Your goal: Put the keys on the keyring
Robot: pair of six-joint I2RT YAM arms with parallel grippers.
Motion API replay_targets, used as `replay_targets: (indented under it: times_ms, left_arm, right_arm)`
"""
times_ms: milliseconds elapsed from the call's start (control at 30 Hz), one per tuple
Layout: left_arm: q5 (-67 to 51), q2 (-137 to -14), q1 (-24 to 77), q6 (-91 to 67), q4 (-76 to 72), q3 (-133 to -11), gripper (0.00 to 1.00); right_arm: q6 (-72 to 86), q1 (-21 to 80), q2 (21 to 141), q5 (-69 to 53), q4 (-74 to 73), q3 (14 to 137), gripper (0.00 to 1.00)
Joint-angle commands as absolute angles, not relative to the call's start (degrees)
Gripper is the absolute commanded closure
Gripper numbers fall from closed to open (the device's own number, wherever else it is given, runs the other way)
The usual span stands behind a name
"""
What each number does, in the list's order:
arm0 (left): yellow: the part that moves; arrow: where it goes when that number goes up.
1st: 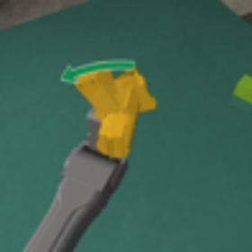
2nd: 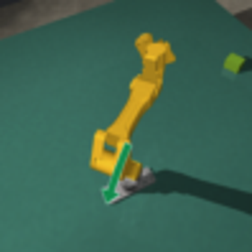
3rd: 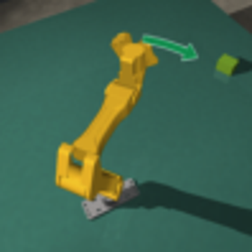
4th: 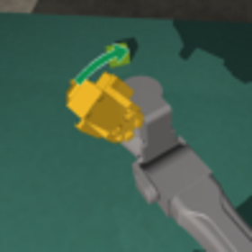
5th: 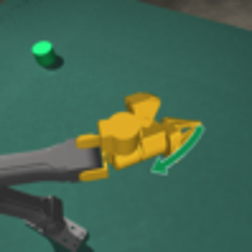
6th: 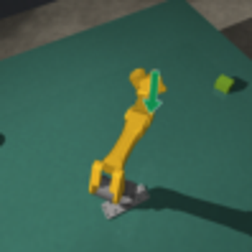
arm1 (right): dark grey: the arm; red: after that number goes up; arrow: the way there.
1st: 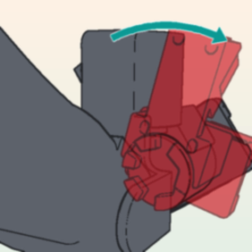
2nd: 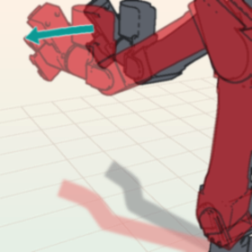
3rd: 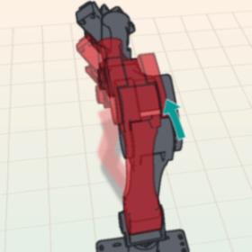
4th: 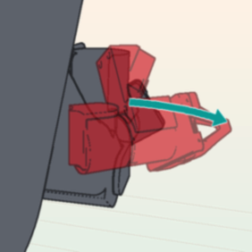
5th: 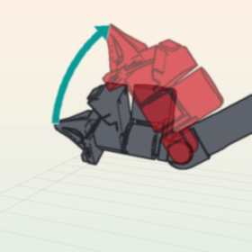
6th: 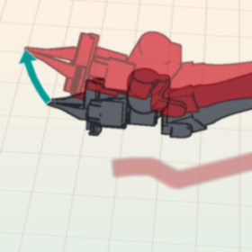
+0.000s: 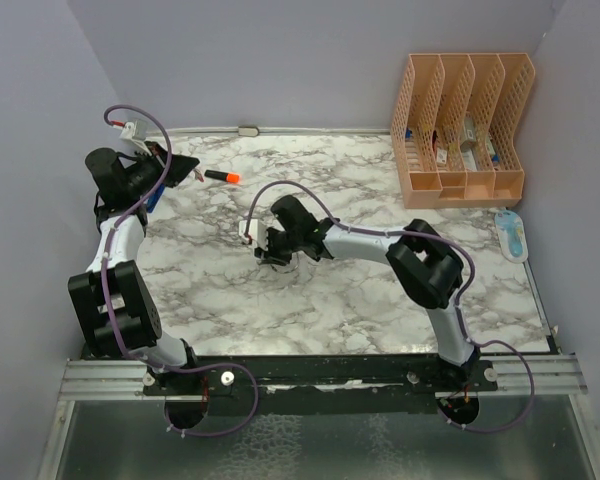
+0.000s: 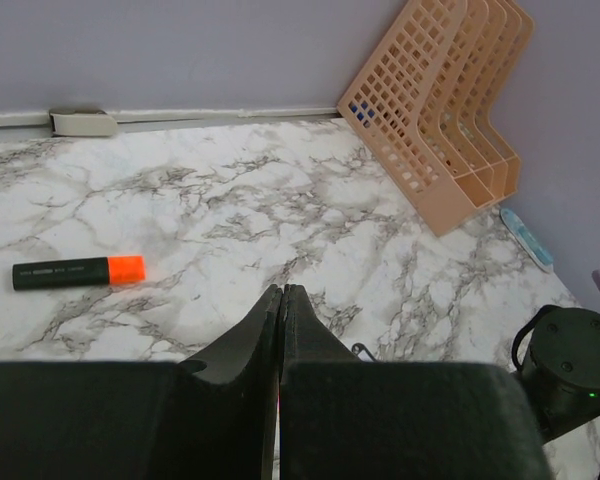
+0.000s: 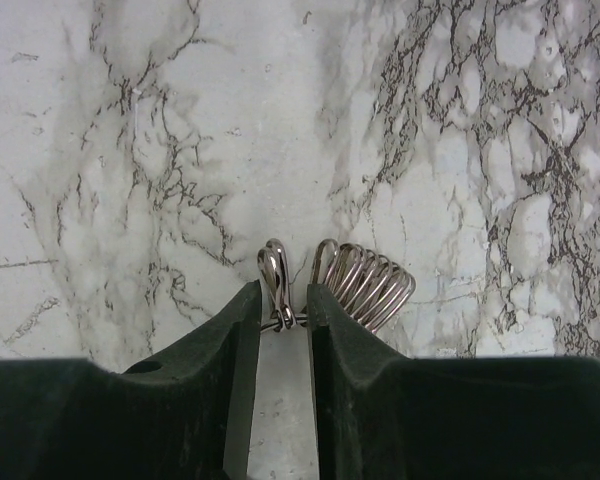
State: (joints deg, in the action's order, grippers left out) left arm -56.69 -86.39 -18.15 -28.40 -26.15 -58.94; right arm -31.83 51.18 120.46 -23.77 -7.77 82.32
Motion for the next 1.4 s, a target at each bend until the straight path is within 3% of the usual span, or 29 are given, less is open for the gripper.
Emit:
replay_targets:
  times_ms: [0,733,1100,1267,1367]
  left_arm:
    - [-59.18,-87.21,-18.72,-30.61,-29.78,-58.2,1.0]
    - [-59.15,-87.33,-19.03,-32.07,-30.67,-57.5,1.0]
    - [-59.24,-87.57,-18.98,-32.75,-30.93,-57.33,1.0]
    - [-59.4,-87.87,-18.98,-33.11,-31.18,-57.43,1.0]
    - [-59.57,-88.11,-18.96,-33.47,-31.48,-57.31,1.0]
  right_arm:
    - [-31.96,50.66,122.72,-26.37,-8.03,81.41,0.75]
    - [-28.87,50.62,121.89,-25.36,-6.06,77.72,0.95]
    - [-27.69,50.58,119.13,-25.01,-3.18,74.88,0.93]
    - [-27.22,50.62,118.67,-26.33,-3.14,73.89,0.82]
    - [-27.31,50.63,117.9,-26.54,-2.62,72.99,0.81]
